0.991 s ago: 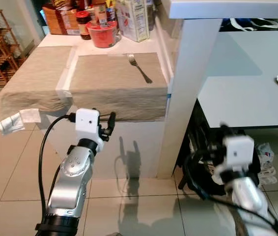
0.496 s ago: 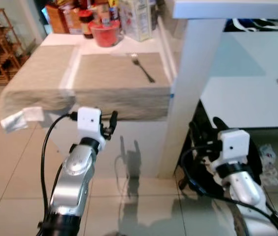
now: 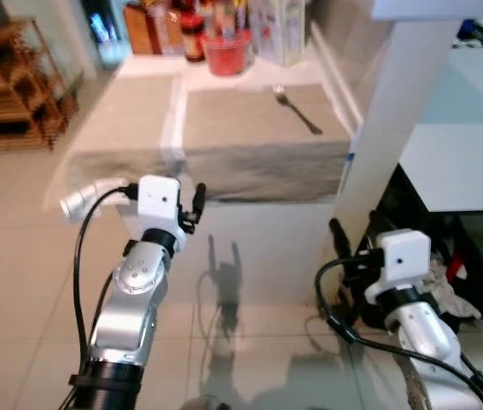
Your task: Setting the table
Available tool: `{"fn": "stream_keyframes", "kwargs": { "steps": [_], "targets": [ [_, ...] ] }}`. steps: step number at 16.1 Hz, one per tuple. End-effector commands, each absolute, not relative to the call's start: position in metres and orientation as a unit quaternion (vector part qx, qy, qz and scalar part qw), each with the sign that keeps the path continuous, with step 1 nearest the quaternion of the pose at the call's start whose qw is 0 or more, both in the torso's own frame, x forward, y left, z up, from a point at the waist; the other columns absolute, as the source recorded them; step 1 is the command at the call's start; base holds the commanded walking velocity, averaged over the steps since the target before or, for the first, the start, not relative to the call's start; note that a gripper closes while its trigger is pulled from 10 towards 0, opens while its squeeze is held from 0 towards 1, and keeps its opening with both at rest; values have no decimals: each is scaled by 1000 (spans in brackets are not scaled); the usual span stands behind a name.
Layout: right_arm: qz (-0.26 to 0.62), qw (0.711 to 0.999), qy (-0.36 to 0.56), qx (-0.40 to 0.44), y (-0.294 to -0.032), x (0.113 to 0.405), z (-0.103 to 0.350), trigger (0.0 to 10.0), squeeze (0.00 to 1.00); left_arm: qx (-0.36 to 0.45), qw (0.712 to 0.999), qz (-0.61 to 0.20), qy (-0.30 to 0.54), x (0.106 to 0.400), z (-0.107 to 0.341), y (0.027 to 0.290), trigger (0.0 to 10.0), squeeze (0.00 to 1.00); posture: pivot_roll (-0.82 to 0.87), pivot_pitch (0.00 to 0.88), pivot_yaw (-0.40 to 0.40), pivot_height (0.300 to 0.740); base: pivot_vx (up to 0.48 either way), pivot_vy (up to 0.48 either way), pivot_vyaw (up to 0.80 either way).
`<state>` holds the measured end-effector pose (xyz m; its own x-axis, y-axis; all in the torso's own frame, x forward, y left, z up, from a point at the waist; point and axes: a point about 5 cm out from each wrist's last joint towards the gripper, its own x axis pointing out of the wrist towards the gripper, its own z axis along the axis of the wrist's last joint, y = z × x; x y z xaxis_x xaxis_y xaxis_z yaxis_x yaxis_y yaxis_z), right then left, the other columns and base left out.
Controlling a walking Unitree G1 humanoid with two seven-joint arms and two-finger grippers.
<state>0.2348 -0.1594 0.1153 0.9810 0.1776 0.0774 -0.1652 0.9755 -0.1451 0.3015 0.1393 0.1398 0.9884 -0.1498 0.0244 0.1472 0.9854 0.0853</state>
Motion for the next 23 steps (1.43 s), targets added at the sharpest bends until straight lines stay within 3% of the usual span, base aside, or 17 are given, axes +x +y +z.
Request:
{"fn": "stream_keyframes", "kwargs": {
  "steps": [1,12,23],
  "targets": [
    [92,992,-53,-67,-155,236,119,10000,0,53,996,-72,-20,306,146,141,10000,0,-67,35,43,740,480,0,0],
    [48,991,-91,-86,-165,243,133,10000,0,55,994,-83,-36,304,150,135,10000,0,-62,32,39,740,480,0,0],
    [40,989,-114,-90,-165,248,145,10000,0,31,996,-80,-33,303,145,132,10000,0,-62,19,37,740,0,-41,0]
  ]
}}
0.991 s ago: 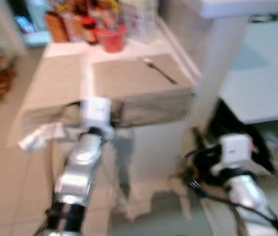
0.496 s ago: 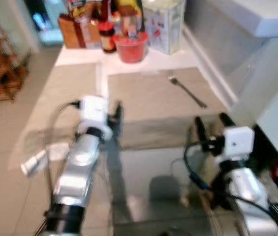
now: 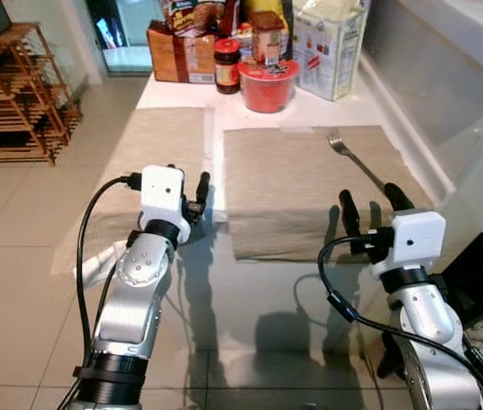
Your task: Setting the table
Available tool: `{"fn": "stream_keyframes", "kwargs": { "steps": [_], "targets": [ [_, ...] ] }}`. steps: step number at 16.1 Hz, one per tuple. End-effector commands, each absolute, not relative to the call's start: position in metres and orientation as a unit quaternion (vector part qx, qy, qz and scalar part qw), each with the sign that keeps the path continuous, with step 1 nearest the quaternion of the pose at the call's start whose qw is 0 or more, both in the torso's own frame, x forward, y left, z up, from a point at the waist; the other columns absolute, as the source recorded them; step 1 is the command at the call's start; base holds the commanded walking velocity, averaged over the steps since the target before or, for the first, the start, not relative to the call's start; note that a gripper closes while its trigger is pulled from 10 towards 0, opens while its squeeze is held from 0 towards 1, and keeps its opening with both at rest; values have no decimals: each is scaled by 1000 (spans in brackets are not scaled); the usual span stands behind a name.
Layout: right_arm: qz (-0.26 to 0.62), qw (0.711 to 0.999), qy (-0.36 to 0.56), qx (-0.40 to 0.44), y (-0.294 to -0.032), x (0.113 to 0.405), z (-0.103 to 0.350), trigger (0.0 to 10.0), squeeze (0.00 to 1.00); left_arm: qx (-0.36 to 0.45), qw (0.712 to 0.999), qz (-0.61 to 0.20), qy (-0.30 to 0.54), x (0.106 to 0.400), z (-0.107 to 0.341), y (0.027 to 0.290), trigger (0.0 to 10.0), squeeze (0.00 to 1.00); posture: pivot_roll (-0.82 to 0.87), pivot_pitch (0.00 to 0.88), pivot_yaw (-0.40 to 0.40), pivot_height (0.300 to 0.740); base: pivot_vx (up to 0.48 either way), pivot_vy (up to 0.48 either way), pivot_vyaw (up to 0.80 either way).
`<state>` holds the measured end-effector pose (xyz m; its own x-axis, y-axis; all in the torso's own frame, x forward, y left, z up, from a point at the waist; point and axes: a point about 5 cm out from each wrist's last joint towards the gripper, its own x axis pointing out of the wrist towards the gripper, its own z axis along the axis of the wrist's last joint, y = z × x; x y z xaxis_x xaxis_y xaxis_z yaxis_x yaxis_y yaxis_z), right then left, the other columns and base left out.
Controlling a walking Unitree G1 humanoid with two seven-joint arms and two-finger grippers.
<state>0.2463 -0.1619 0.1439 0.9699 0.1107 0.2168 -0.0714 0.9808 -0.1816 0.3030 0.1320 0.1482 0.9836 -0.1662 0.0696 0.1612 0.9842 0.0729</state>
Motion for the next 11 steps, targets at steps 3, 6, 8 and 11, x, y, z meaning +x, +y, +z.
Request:
{"fn": "stream_keyframes", "kwargs": {
  "steps": [3,6,8,11],
  "targets": [
    [47,988,-106,-104,-162,250,144,10000,0,30,996,-78,-27,302,143,131,10000,0,-60,18,36,740,0,-458,500],
    [47,989,-84,-110,-162,251,136,10000,0,30,996,-79,-26,301,143,129,10000,0,-59,15,33,740,0,-458,442],
    [46,989,-82,-112,-163,250,135,10000,0,22,997,-74,-29,301,143,129,10000,0,-60,15,33,740,0,-448,0],
    [52,990,-78,-109,-162,249,133,10000,0,18,997,-68,-23,301,141,130,10000,0,-60,19,31,740,0,0,0]
  ]
}}
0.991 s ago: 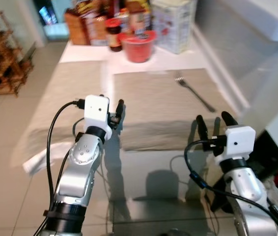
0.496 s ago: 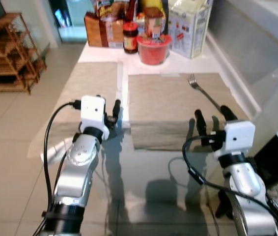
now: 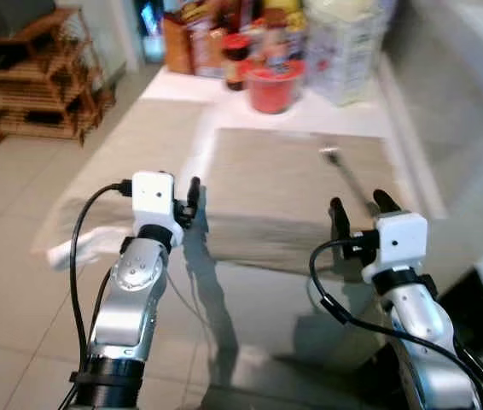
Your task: Setting the table
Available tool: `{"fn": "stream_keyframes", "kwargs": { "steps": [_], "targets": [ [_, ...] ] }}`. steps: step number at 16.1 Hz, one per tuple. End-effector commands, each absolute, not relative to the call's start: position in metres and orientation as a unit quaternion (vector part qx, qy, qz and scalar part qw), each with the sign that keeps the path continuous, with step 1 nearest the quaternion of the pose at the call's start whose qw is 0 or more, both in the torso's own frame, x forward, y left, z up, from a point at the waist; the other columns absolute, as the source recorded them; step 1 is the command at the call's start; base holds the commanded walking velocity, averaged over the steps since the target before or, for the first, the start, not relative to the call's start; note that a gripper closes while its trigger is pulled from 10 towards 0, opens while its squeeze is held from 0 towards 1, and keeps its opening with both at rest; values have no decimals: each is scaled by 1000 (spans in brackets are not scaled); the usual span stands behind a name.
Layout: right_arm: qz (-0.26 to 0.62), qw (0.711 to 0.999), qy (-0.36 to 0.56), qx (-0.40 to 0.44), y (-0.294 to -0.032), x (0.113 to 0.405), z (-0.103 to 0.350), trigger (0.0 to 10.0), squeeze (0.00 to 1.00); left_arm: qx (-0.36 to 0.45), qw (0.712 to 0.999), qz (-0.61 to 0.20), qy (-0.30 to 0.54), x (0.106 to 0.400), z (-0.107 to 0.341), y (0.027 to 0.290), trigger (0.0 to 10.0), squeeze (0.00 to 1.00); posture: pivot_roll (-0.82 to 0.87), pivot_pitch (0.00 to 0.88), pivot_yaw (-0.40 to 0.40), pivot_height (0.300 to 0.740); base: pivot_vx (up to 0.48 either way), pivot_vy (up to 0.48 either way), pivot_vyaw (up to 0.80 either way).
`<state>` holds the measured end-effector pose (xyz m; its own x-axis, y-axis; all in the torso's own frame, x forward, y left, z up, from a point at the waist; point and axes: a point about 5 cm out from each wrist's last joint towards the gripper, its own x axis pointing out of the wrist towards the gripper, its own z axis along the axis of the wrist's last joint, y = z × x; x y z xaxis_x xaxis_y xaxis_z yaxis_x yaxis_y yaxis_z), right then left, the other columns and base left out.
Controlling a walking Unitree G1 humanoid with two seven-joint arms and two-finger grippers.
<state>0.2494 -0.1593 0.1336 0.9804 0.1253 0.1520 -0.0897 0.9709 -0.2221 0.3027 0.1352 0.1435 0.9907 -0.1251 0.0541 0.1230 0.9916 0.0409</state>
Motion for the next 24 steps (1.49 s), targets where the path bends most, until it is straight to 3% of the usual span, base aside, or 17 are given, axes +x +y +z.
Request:
{"fn": "stream_keyframes", "kwargs": {
  "steps": [1,10,19,24],
  "targets": [
    [52,990,-76,-108,-162,249,132,10000,0,19,997,-66,-23,301,141,130,10000,0,-61,19,30,740,0,0,0],
    [70,990,-77,-99,-158,257,136,10000,0,21,998,-61,-25,304,142,130,10000,0,-63,12,31,740,0,0,0],
    [83,988,-83,-104,-155,283,142,10000,0,23,997,-66,-36,304,146,127,10000,0,-48,11,32,740,460,0,0],
    [94,988,-84,-93,-150,289,144,10000,0,19,997,-67,-35,304,146,125,10000,0,-46,22,33,740,0,0,0]
  ]
}}
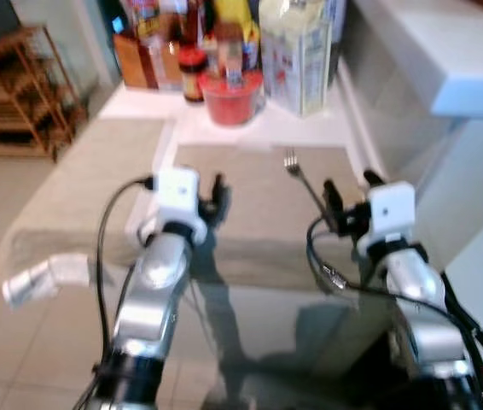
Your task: Setting the table
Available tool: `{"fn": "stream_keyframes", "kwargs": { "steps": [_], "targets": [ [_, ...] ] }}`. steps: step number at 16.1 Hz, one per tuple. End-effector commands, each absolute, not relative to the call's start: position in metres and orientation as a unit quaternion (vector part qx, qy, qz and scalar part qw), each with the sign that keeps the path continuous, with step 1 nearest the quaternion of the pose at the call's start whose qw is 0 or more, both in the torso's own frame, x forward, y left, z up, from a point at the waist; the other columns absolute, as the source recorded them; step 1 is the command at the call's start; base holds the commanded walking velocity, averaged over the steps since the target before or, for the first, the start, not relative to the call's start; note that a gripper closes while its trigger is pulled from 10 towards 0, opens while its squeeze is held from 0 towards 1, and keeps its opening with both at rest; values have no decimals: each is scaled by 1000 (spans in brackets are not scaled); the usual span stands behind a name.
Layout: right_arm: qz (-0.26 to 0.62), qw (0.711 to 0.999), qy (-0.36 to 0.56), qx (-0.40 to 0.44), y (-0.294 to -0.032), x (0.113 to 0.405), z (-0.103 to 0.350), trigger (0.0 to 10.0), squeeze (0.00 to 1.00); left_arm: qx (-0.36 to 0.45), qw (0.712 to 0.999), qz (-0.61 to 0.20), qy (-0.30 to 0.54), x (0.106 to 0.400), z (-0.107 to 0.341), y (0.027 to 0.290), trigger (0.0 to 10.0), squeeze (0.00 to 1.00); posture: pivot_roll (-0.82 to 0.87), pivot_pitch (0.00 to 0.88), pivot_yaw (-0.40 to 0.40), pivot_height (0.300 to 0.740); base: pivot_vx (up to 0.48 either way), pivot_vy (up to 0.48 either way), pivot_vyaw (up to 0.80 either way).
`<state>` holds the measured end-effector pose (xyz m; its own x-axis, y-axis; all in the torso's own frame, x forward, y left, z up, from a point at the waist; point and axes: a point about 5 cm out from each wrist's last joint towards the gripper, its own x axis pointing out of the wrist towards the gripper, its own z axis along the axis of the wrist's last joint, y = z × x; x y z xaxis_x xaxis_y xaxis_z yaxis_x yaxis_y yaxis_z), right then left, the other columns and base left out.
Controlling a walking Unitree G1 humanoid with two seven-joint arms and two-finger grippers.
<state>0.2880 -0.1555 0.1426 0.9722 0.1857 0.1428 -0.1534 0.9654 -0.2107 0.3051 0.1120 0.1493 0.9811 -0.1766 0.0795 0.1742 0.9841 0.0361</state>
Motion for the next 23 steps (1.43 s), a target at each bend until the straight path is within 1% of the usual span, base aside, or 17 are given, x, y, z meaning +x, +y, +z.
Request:
{"fn": "stream_keyframes", "kwargs": {
  "steps": [1,8,10,13,16,19,21,23],
  "targets": [
    [89,989,-84,-88,-151,292,146,10000,0,19,997,-68,-34,304,146,125,10000,0,-46,24,35,740,0,0,0],
    [37,994,-66,-75,-160,331,154,10000,0,21,996,-76,-33,301,146,127,10000,0,-2,22,44,740,0,0,0],
    [14,996,-38,-74,-163,349,150,10000,0,28,996,-76,-31,297,147,130,10000,0,23,29,46,740,0,0,0],
    [7,998,-14,-68,-165,365,148,10000,0,37,996,-72,-29,294,148,136,10000,0,56,43,45,740,0,0,0],
    [26,997,-7,-71,-155,371,149,10000,0,41,996,-68,-29,291,150,139,10000,0,77,52,34,740,0,0,0],
    [38,997,-11,-68,-148,371,152,10000,0,42,997,-62,-29,289,150,141,10000,0,73,52,29,740,0,0,0],
    [29,997,-20,-71,-148,368,148,10000,0,42,997,-65,-29,290,150,138,10000,0,60,50,33,740,0,0,0],
    [25,995,-42,-83,-148,363,154,10000,0,42,996,-68,-29,290,151,137,10000,0,47,45,36,740,0,0,0]
  ]
}}
